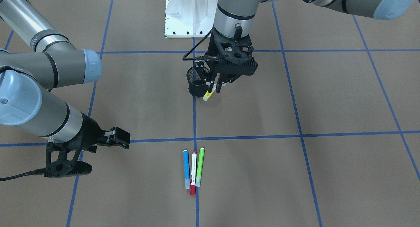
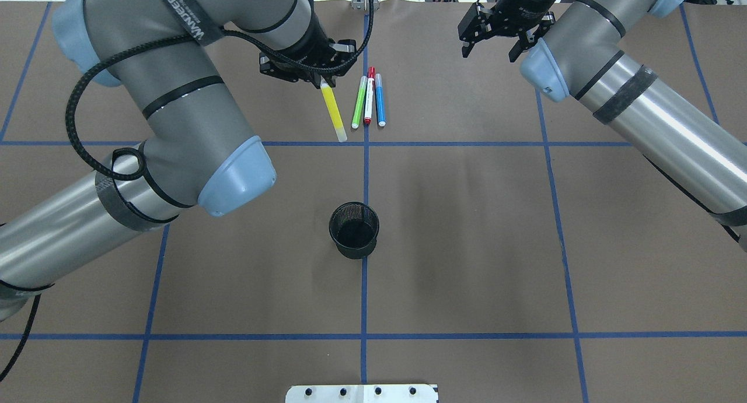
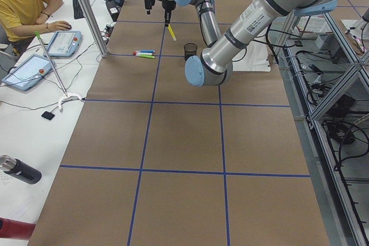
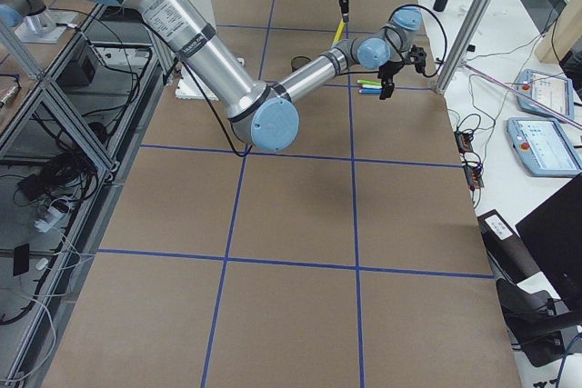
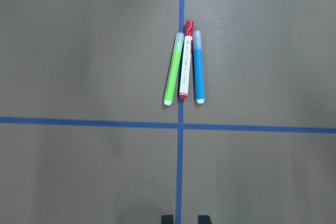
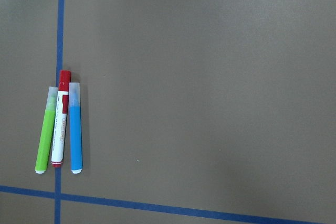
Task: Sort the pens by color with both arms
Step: 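Lay the yellow highlighter beside the green highlighter and open the left gripper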
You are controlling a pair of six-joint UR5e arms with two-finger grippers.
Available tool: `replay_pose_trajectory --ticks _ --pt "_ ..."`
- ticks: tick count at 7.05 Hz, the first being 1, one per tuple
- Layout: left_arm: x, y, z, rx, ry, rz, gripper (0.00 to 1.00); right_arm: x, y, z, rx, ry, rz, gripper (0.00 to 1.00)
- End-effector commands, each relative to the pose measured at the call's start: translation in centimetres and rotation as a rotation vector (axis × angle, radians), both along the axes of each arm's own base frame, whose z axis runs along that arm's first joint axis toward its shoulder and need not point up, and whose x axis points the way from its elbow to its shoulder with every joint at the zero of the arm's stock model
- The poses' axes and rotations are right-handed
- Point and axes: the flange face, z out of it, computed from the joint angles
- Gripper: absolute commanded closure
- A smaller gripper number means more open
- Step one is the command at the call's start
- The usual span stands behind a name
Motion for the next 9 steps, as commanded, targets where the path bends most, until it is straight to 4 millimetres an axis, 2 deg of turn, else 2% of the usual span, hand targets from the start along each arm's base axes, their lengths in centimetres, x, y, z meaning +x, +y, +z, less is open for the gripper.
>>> replay_pose_trajectory --ticks 1,2,3,4,6,7,9 --pt "-0.8 -4.7 2.2 0.114 0.036 -0.148 1.0 -0.1 0.1 0.0 0.0 0.0 -0.001 0.01" --pt "0.2 -6.5 3.3 0.172 0.07 -0.194 1.0 -0.1 0.1 0.2 -0.002 0.001 -0.001 0.01" --pt "1.3 -8.9 5.1 0.199 0.153 -0.311 1.0 -0.1 0.1 0.3 -0.003 0.003 -0.002 0.01" --pt "2.7 -11.0 7.9 0.233 0.194 -0.384 1.0 -0.1 0.1 0.6 -0.006 0.004 -0.002 0.01" --pt "4.1 -13.8 12.8 0.299 0.217 -0.495 1.0 -0.1 0.2 1.2 -0.007 0.006 -0.005 0.01" --pt "5.5 -14.1 14.6 0.319 0.198 -0.553 1.0 -0.1 0.2 1.4 -0.008 0.008 -0.006 0.01" --pt "11.8 -10.6 17.6 0.311 0.234 -0.629 1.0 -0.3 0.2 1.6 -0.004 0.009 -0.012 0.01"
